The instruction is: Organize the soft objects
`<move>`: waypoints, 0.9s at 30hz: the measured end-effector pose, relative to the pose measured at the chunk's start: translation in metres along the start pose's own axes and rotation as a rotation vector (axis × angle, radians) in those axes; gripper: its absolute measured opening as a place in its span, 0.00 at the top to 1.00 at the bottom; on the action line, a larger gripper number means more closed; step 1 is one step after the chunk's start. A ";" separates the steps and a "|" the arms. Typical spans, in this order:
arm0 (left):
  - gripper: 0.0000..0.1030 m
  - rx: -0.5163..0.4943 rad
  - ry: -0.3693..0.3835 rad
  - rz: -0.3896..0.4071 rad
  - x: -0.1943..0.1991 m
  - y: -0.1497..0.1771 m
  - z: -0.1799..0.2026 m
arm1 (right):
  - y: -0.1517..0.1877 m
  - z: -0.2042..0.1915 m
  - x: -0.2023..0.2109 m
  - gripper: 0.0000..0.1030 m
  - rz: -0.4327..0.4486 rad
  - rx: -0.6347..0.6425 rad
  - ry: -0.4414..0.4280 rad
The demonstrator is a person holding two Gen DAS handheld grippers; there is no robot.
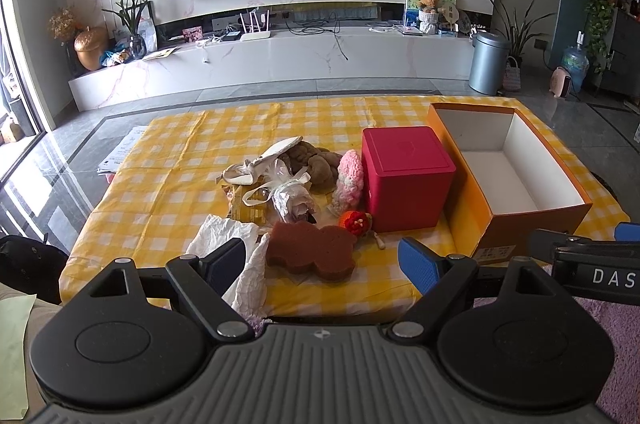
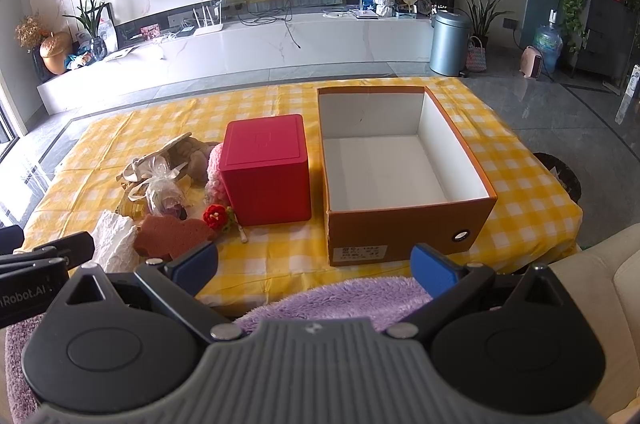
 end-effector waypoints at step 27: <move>0.03 0.015 0.026 0.008 -0.003 0.003 -0.009 | 0.002 -0.003 -0.002 0.02 0.006 0.023 0.006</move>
Point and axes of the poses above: each gripper's, at about its wrist camera, not at the fingertips, and x roughly against the way its jaws point, z to its right, y to its underside, the point moved 8 cm from there along -x, roughly the way its jaws point, and after that the axes turned 13 degrees about -y, right-handed, at the moved point
